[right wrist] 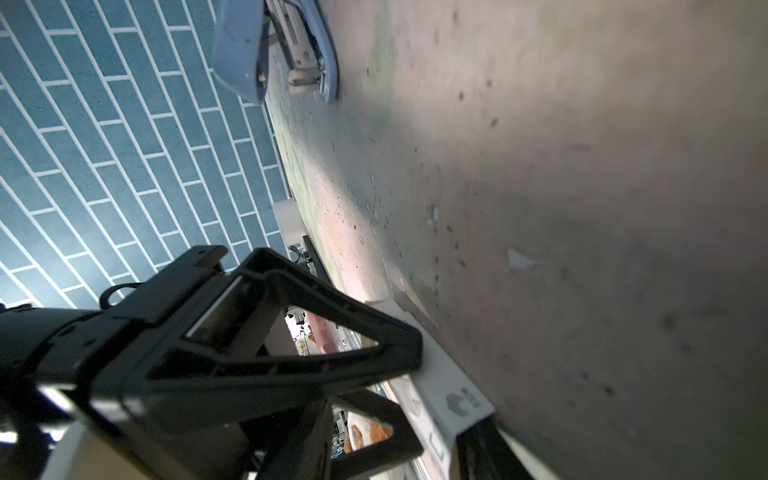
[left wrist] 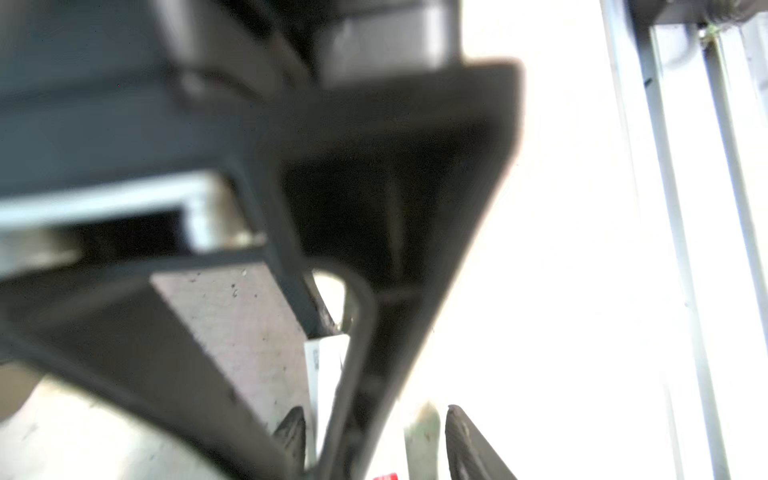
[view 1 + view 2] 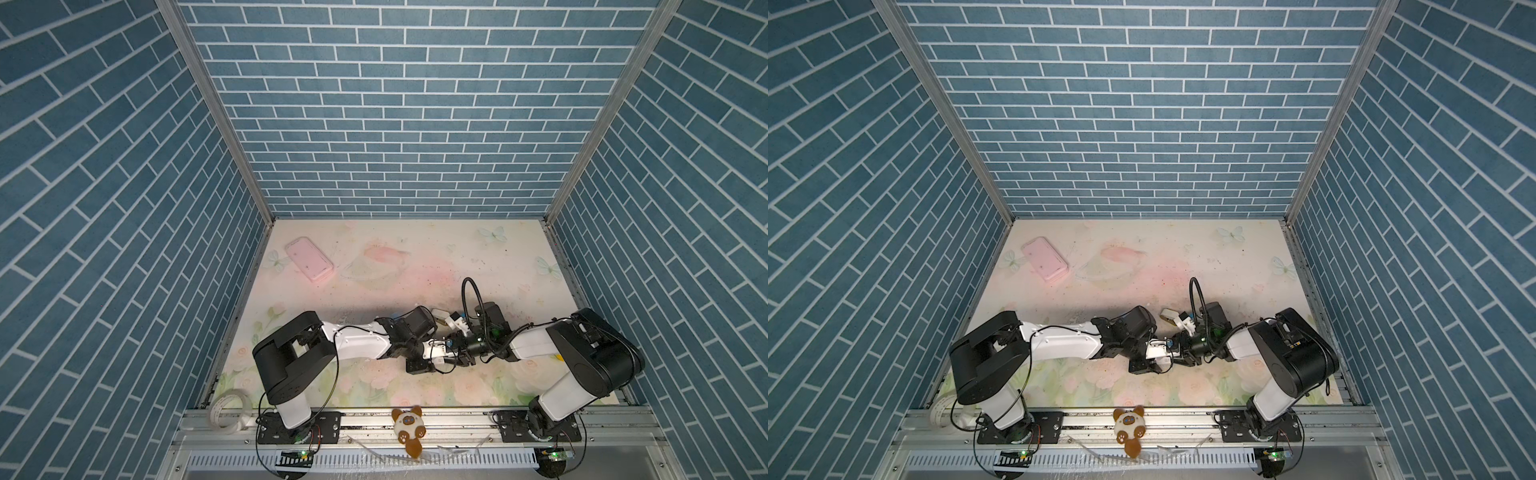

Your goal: Load the staples into the stapler

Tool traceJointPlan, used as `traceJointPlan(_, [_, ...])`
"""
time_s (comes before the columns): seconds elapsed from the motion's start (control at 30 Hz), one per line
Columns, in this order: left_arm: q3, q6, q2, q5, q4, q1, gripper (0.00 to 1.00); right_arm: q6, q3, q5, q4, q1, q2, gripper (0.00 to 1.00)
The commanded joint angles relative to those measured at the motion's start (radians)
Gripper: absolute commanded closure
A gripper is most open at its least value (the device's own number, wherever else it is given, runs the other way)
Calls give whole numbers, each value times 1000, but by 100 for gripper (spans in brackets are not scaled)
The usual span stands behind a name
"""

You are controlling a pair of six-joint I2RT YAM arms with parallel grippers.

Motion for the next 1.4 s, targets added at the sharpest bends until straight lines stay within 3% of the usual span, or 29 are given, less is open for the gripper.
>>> traceJointPlan(0.0, [19,52,-37,-16,-106,-1,43,-40,1,73,-79,8,12,50])
traceJointPlan(0.17, [28,81,-46,-20,-181,1,42,-51,0,82,-95,8,13,50])
traceJointPlan(0.5, [19,47,-40,-72,-139,3,43,-82,5,108,-150,7,-8,50])
traceJointPlan(0.97, [30,46,4,-63,-164,4,64,-103,8,126,-174,8,0,50])
traceJointPlan(1.37, [29,63,4,-80,-191,9,69,-134,7,153,-234,8,-12,50])
